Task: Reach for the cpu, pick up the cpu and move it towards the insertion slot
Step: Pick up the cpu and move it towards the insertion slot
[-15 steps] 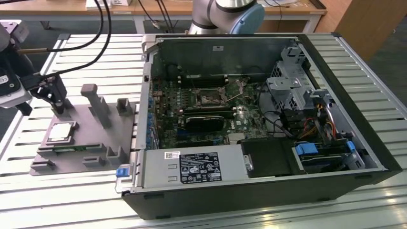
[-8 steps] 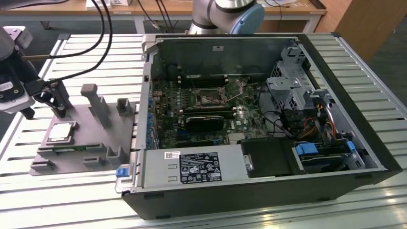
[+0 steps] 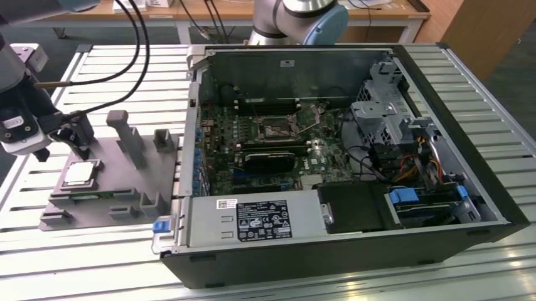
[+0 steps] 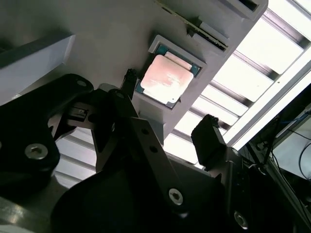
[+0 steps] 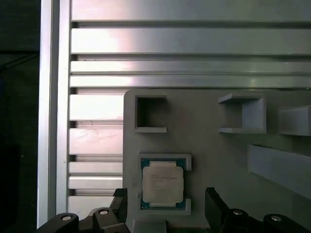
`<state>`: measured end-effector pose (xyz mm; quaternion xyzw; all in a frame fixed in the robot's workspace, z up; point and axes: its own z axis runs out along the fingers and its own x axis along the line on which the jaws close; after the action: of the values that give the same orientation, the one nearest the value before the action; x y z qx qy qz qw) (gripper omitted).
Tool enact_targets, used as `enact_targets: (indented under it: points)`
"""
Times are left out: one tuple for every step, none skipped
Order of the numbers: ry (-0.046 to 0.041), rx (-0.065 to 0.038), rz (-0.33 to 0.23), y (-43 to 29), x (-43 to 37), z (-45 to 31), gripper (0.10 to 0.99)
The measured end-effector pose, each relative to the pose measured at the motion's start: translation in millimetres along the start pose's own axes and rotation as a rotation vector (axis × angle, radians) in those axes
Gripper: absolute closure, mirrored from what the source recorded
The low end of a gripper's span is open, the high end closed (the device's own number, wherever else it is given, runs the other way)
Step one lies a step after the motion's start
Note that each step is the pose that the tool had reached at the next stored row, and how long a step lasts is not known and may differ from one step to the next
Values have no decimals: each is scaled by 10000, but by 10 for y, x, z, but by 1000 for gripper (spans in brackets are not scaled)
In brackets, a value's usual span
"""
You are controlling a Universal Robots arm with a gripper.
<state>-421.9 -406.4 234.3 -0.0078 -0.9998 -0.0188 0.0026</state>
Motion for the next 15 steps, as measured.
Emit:
enact_targets:
  points:
    - [2, 0, 0, -2, 0, 20, 353]
    - [8, -1, 0, -3, -1, 38, 353]
    - [13, 1, 1, -5, 0, 55, 353]
    - [15, 0, 0, -7, -1, 74, 353]
    - [15, 0, 1, -8, -1, 91, 353]
    - [16, 1, 1, -9, -1, 109, 353]
    - [16, 1, 0, -10, -1, 126, 353]
    - [15, 2, 0, -10, -1, 145, 353]
    - [15, 3, 0, -11, -1, 163, 353]
    - [16, 5, 1, -12, -1, 178, 353]
    - [15, 6, 0, -12, -1, 192, 353]
    - [15, 6, 0, -13, -1, 205, 353]
    - [16, 7, 1, -17, 0, 219, 353]
    - [16, 7, 1, -21, 0, 231, 353]
    - [16, 7, 0, -27, 1, 242, 353]
